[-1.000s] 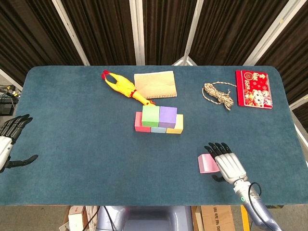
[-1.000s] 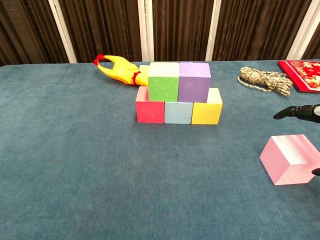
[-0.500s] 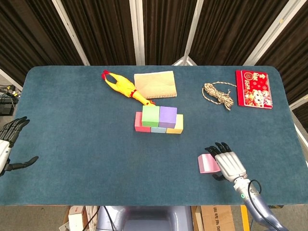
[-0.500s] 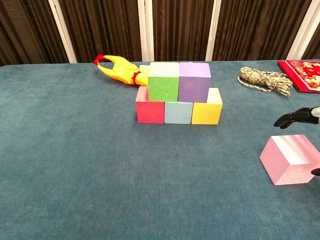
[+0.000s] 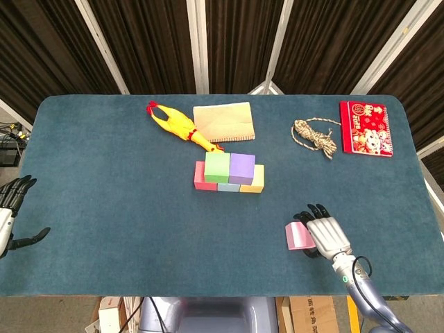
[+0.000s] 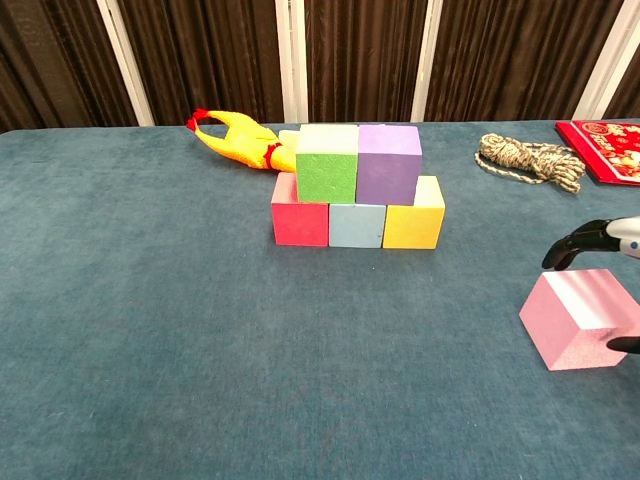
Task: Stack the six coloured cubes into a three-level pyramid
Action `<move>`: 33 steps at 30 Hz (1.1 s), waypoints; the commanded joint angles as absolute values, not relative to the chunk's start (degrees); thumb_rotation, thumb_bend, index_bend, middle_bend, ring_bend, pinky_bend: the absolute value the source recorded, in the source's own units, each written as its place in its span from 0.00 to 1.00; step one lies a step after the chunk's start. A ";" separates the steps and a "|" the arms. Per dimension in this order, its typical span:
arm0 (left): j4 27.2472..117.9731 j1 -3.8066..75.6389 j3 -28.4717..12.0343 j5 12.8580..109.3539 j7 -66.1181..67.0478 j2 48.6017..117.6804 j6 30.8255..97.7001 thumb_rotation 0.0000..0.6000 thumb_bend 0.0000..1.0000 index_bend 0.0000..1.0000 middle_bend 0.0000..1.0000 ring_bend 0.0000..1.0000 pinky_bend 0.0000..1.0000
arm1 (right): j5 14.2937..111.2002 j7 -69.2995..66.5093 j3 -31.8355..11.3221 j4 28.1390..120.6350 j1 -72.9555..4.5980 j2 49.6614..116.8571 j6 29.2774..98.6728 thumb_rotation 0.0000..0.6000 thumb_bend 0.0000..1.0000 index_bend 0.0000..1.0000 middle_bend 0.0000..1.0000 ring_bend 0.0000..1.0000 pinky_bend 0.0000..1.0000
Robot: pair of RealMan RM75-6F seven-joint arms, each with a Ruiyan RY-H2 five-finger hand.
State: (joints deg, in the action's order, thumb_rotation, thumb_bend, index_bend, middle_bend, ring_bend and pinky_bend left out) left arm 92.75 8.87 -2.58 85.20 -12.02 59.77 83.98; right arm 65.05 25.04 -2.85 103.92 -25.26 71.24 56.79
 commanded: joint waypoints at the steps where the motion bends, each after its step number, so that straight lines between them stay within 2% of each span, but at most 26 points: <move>1: 93.53 8.31 -3.26 83.65 -9.21 60.10 84.50 1.00 0.26 0.09 0.04 0.00 0.00 | 64.72 24.99 -2.78 103.55 -25.43 71.49 56.88 1.00 0.24 0.23 0.24 0.05 0.00; 13: 94.94 7.26 -4.21 82.46 -6.44 60.25 85.84 1.00 0.26 0.09 0.04 0.00 0.00 | 63.99 24.43 -2.22 102.31 -25.92 71.78 57.32 1.00 0.24 0.29 0.28 0.08 0.00; 28: 94.66 7.03 -4.88 82.40 -5.89 61.23 86.05 1.00 0.26 0.09 0.03 0.00 0.00 | 64.51 22.93 -1.46 101.52 -25.94 71.92 57.76 1.00 0.24 0.30 0.31 0.11 0.00; 33: 94.42 6.75 -5.21 82.74 -6.16 61.52 86.90 1.00 0.26 0.09 0.03 0.00 0.00 | 65.40 22.20 -1.65 100.68 -25.78 72.62 58.79 1.00 0.24 0.40 0.38 0.17 0.00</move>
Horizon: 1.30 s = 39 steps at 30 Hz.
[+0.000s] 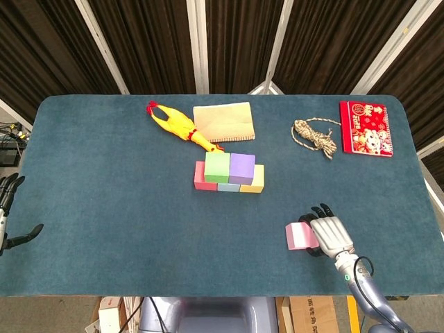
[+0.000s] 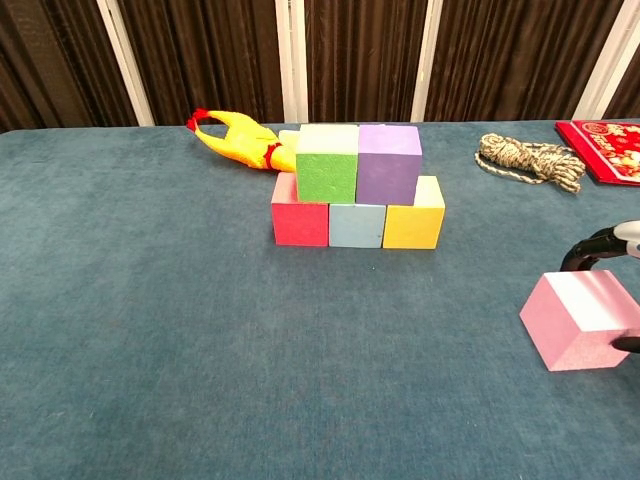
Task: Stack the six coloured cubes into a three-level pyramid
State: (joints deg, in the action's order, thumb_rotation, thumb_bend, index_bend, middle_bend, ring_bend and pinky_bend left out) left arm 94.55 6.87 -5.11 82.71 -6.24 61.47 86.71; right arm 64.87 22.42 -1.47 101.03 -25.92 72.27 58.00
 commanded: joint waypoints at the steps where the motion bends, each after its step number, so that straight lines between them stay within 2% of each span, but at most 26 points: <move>1: 94.42 6.73 -5.22 82.73 -6.11 61.51 86.90 1.00 0.27 0.09 0.03 0.00 0.00 | 65.56 22.19 -1.71 100.56 -25.72 72.74 59.10 1.00 0.24 0.41 0.39 0.18 0.00; 5: 94.64 6.72 -4.92 82.63 -6.01 61.04 86.07 1.00 0.29 0.09 0.03 0.00 0.00 | 65.79 22.39 -1.72 100.26 -25.70 73.06 59.60 1.00 0.24 0.46 0.41 0.19 0.00; 12: 96.02 6.55 -4.65 81.34 -4.06 60.25 84.77 1.00 0.29 0.09 0.03 0.00 0.00 | 66.20 22.20 -1.80 101.39 -25.59 72.23 60.29 1.00 0.24 0.46 0.41 0.20 0.00; 18: 96.47 6.58 -4.88 80.77 -3.21 60.24 84.44 1.00 0.29 0.09 0.03 0.00 0.00 | 65.54 23.83 -3.80 108.02 -25.97 65.64 62.34 1.00 0.24 0.50 0.41 0.20 0.00; 22: 95.92 6.61 -5.35 79.78 -3.59 60.46 84.11 1.00 0.29 0.09 0.03 0.00 0.00 | 62.50 23.16 -6.51 113.76 -27.52 59.01 61.01 1.00 0.26 0.50 0.41 0.20 0.00; 27: 95.30 6.85 -5.59 79.98 -4.04 60.65 83.87 1.00 0.29 0.08 0.03 0.00 0.00 | 54.60 23.98 -11.72 118.94 -31.58 50.56 58.74 1.00 0.26 0.50 0.41 0.20 0.00; 33: 93.17 6.93 -6.64 78.95 -2.53 61.83 84.72 1.00 0.29 0.08 0.03 0.00 0.00 | 38.51 22.13 -19.70 122.87 -40.00 42.18 52.87 1.00 0.26 0.50 0.41 0.20 0.00; 39: 91.74 7.23 -7.63 77.31 -0.27 63.04 84.81 1.00 0.29 0.09 0.03 0.00 0.00 | 22.24 27.23 -23.05 120.85 -52.92 40.48 49.44 1.00 0.28 0.50 0.41 0.20 0.00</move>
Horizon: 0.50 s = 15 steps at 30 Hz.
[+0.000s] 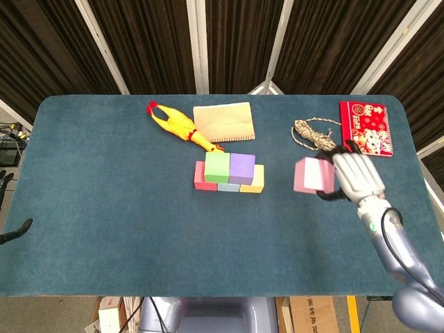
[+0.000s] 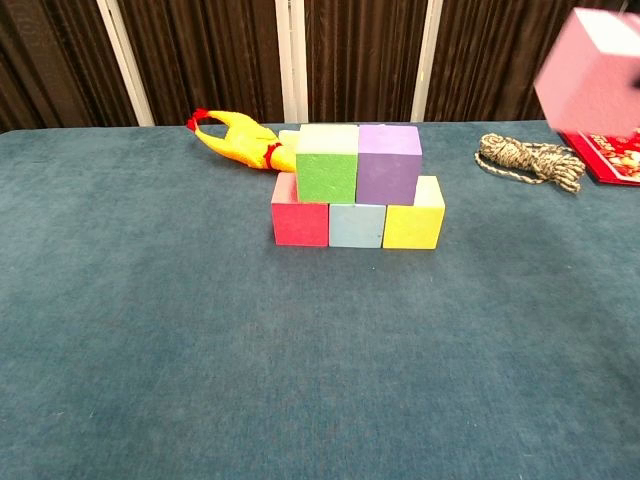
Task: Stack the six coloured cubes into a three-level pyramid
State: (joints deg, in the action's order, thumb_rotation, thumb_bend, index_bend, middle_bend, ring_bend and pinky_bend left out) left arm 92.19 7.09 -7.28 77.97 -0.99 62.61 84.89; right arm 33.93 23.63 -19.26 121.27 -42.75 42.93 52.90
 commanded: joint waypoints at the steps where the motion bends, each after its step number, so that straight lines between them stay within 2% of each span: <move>1: 91.63 7.28 -7.73 77.10 -0.04 63.16 84.76 1.00 0.29 0.09 0.03 0.00 0.00 | 20.42 28.01 -23.09 120.47 -54.42 40.77 49.45 1.00 0.28 0.50 0.41 0.20 0.00; 4: 91.29 7.42 -7.97 76.32 0.65 63.54 84.38 1.00 0.29 0.09 0.03 0.00 0.00 | 13.91 31.27 -22.93 118.41 -60.33 42.78 49.50 1.00 0.28 0.50 0.41 0.20 0.00; 11: 91.03 7.50 -8.23 75.59 1.87 64.06 84.18 1.00 0.29 0.09 0.03 0.00 0.00 | -3.96 42.58 -19.61 110.00 -76.16 51.60 51.74 1.00 0.28 0.50 0.41 0.20 0.00; 15: 90.63 7.53 -8.51 74.88 2.39 64.31 84.04 1.00 0.29 0.09 0.03 0.00 0.00 | -9.10 46.17 -18.82 105.85 -81.19 56.07 51.86 1.00 0.28 0.50 0.41 0.20 0.00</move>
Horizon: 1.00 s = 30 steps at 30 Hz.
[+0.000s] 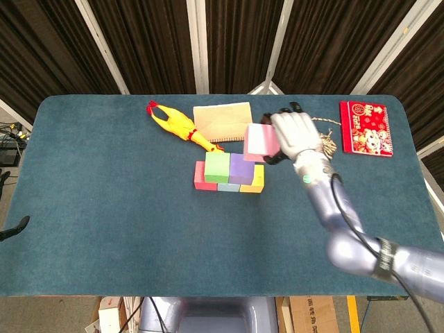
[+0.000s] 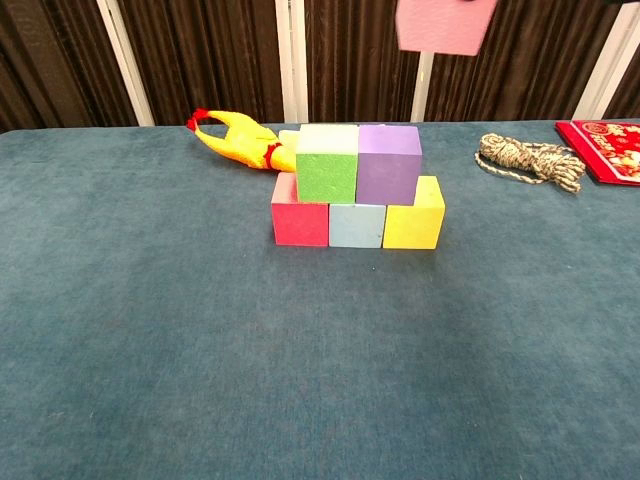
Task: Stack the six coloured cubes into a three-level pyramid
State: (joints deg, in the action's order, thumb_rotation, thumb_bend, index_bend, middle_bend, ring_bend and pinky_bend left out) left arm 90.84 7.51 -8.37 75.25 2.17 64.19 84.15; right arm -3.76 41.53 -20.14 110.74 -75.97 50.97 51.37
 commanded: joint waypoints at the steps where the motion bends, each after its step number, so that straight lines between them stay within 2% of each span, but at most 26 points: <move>1: 90.51 7.55 -8.59 74.63 2.44 64.36 83.92 1.00 0.29 0.09 0.03 0.00 0.00 | -9.51 46.60 -18.77 105.11 -81.90 56.94 51.63 1.00 0.28 0.50 0.41 0.20 0.00; 10: 89.87 7.33 -9.25 73.79 1.89 64.42 84.12 1.00 0.29 0.09 0.03 0.00 0.00 | -10.93 47.67 -17.08 99.65 -84.76 62.50 47.59 1.00 0.28 0.50 0.41 0.20 0.00; 20: 89.48 7.61 -9.30 73.91 2.55 65.07 83.85 1.00 0.29 0.09 0.03 0.00 0.00 | -5.24 45.05 -15.67 97.50 -84.19 64.75 44.88 1.00 0.28 0.51 0.41 0.20 0.00; 30: 89.59 7.51 -9.25 74.14 2.73 65.19 83.97 1.00 0.29 0.09 0.03 0.00 0.00 | -6.13 44.02 -13.73 95.04 -85.89 66.85 45.50 1.00 0.28 0.51 0.41 0.20 0.00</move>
State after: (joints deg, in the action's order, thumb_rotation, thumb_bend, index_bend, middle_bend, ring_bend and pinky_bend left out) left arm 89.59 7.51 -9.26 74.14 2.73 65.19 83.97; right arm -5.82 44.10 -13.91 95.29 -85.60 66.55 45.06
